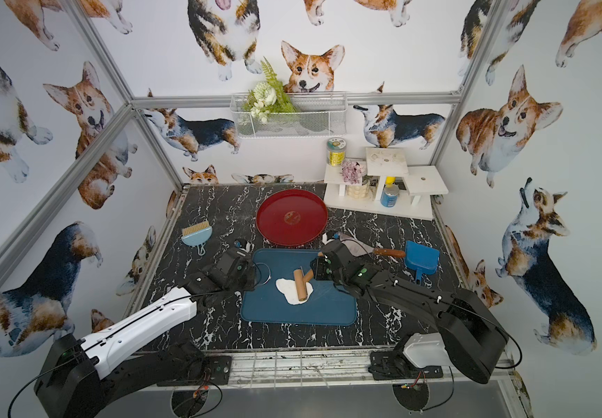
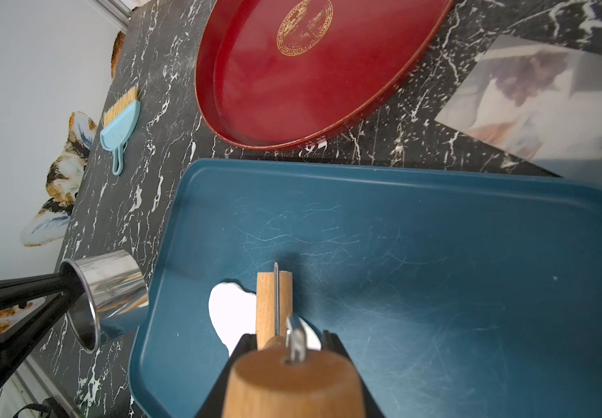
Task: Roll out the dumpling wrappers from the dough
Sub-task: Flatten out the dough on the work surface.
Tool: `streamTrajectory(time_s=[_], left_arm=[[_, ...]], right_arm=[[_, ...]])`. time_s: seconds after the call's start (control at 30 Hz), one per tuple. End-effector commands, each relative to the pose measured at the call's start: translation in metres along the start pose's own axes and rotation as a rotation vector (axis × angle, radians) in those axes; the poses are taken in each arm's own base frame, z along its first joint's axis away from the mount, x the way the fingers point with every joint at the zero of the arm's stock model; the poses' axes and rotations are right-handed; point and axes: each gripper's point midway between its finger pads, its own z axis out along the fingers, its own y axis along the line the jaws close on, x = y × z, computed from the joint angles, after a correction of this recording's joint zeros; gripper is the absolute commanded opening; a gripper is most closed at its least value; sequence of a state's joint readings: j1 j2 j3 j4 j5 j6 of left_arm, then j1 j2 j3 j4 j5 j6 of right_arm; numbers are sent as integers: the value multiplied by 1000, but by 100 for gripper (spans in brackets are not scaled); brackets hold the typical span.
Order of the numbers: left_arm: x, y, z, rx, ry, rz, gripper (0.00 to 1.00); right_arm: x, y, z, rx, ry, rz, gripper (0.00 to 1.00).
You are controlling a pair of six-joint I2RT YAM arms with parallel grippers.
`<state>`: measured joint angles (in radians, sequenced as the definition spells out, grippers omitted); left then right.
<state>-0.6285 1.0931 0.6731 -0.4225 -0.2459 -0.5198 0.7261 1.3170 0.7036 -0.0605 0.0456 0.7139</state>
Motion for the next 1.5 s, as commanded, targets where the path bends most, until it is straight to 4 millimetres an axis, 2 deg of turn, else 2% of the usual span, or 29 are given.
streamTrajectory(time_s=[0.0, 0.17, 0.27, 0.4, 0.7, 1.0, 1.13, 1.23, 1.37, 1.47], left_arm=[[-4, -2, 0, 5, -11, -3, 0], [-5, -2, -1, 10, -17, -4, 0], [-5, -2, -1, 8, -18, -4, 0], [-7, -4, 0, 13, -20, -2, 0], [-5, -3, 0, 10, -15, -6, 0], [-3, -1, 0, 8, -15, -9, 0], [-3, -2, 1, 10, -15, -10, 0], [-3, -2, 0, 12, -16, -11, 0], [-2, -1, -1, 9, -16, -11, 0], [-2, 0, -1, 9, -18, -11, 0]], right_arm=[[68, -87, -20, 342, 288, -127, 0], [55, -105, -34, 374, 258, -99, 0], [52, -107, -39, 378, 252, -109, 0], [59, -95, -33, 321, 272, -116, 0], [61, -56, -23, 238, 265, -144, 0], [73, -53, -21, 228, 293, -140, 0], [72, -43, -23, 179, 292, -127, 0], [58, -46, -30, 221, 235, -129, 0], [31, -62, -45, 328, 142, -145, 0], [24, -74, -50, 359, 136, -131, 0]])
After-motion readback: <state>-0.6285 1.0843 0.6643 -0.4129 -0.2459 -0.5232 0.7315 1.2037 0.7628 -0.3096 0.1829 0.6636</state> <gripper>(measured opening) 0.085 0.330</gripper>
